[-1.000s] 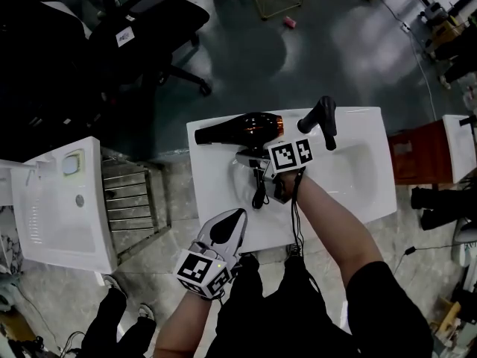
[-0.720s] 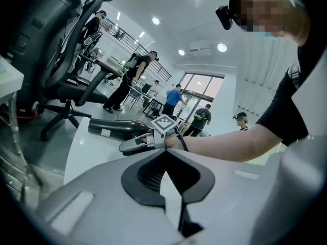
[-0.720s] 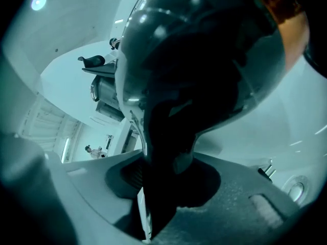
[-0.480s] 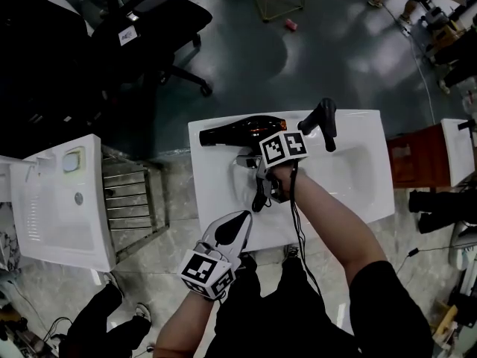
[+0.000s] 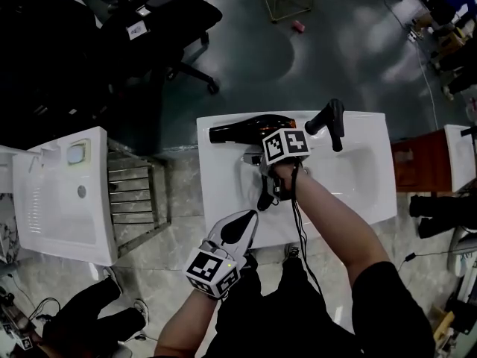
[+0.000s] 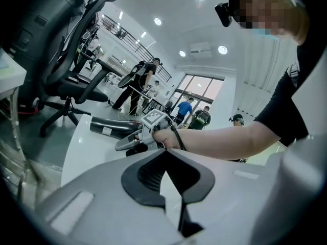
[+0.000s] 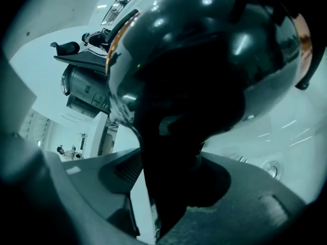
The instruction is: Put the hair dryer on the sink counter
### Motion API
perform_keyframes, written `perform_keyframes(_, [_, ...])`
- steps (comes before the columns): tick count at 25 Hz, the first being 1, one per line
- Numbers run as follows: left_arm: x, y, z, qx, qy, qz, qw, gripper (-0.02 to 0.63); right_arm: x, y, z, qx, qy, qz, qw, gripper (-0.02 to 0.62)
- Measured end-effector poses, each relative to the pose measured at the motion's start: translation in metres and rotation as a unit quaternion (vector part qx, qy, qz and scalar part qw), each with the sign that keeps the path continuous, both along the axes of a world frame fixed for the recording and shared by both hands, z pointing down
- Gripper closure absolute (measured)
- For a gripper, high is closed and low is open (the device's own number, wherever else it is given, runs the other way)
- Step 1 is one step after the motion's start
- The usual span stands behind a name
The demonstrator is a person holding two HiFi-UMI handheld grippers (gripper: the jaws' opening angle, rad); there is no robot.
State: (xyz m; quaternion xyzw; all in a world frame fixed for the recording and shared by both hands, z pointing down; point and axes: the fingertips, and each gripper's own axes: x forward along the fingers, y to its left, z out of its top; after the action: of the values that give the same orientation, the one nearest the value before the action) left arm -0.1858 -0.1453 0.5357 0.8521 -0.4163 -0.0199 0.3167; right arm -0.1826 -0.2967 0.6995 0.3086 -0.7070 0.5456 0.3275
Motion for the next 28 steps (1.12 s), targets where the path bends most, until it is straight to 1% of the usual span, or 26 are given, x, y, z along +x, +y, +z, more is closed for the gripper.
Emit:
perform_keyframes(2, [0.001,0.002,0.002,-0.003,-0.002,0.003,1.0000,0.603,0.000,0.000,0.001,0.008,0.012,0.004,1.000,0.320])
perform_keyframes(4, [0.004,0.003,0.004,-0.005,-0.002,0.008,1.0000,0.603,0.001,-0.001,0.001,0.020,0.027,0.010,0.999,0.313])
perform_keyframes(8, [0.011,0.004,0.003,-0.005,0.003,0.011,0.9999,0.603,0.012,-0.007,-0.003,0.034,0.035,0.065,0.997,0.308])
perform_keyframes(10, [0.013,0.006,0.002,-0.005,0.004,0.012,0.9999,0.603,0.017,-0.008,-0.004,0.037,0.040,0.080,0.995,0.308])
perform_keyframes(13, [0.013,0.005,0.001,-0.003,0.005,0.012,0.9999,0.603,0.021,-0.008,-0.007,0.054,0.055,0.074,0.994,0.304])
perform_keyframes(15, [0.013,0.005,0.001,-0.003,0.005,0.010,0.9999,0.603,0.025,-0.011,-0.008,0.058,0.056,0.081,0.993,0.304])
perform_keyframes(18, [0.015,0.005,-0.001,-0.002,0.005,0.008,1.0000,0.603,0.031,-0.012,-0.009,0.055,0.046,0.093,0.993,0.305])
perform_keyframes(25, [0.017,0.006,0.000,-0.002,-0.004,0.007,1.0000,0.603,0.035,-0.005,-0.015,0.060,0.028,0.092,0.994,0.304])
perform_keyframes(28, [0.016,0.004,0.000,-0.002,-0.010,0.003,0.9999,0.603,0.042,0.001,-0.024,0.072,0.021,0.093,0.993,0.304])
